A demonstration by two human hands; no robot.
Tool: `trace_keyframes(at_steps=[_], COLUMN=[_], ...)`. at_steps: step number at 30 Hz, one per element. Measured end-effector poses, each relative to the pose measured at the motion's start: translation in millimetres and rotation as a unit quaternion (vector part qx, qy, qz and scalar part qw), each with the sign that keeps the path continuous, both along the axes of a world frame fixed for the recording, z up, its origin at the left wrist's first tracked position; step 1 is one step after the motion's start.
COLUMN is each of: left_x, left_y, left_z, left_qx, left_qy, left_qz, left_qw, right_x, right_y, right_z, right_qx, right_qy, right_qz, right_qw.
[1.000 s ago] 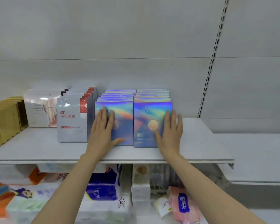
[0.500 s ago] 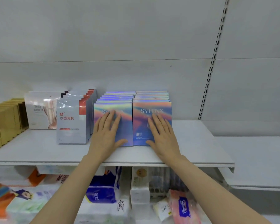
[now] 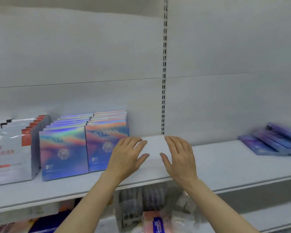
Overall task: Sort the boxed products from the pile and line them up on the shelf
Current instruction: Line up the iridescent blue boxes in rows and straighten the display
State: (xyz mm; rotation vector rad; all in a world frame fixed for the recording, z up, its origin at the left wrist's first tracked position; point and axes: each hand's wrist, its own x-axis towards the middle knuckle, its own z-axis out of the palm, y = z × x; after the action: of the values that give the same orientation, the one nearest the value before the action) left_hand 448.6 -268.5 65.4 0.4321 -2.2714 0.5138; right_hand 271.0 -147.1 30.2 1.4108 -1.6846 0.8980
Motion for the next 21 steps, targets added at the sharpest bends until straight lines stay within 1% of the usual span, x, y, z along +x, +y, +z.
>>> trace_keyframes(at_steps=[4,9,13,18,21], left_x=[-61.8,-167.5,-242.7,-327.1,-371.3], left_y=[32.2,96.0,138.1,191.0,216.4], left_z=[-4.9,-10.3,-20.4,-44.0,-55.5], left_qx=[0.031,0.095,0.132,0.183,0.205], left_qy=[0.006,-0.028,-0.075,-0.114,-0.162], left_qz=[-0.041,-0.067,-0.076,-0.094,-0.098], left_qw=[0.999,0.993,0.985,0.972,0.960], right_x=[-51.7,-149.5,-214.0,-279.0,-312.1], right_y=[46.8,125.8,183.4,248.1,275.7], right_z=[-2.9,-11.9,-21.9,-34.6,-39.6], right_qx=[0.025,0.036,0.032,0.037,0.041], right_qy=[-0.033,-0.056,-0.059,-0.055,-0.067], right_qz=[-0.041,-0.121,-0.176,-0.236,-0.265], right_qw=[0.998,0.990,0.982,0.969,0.961])
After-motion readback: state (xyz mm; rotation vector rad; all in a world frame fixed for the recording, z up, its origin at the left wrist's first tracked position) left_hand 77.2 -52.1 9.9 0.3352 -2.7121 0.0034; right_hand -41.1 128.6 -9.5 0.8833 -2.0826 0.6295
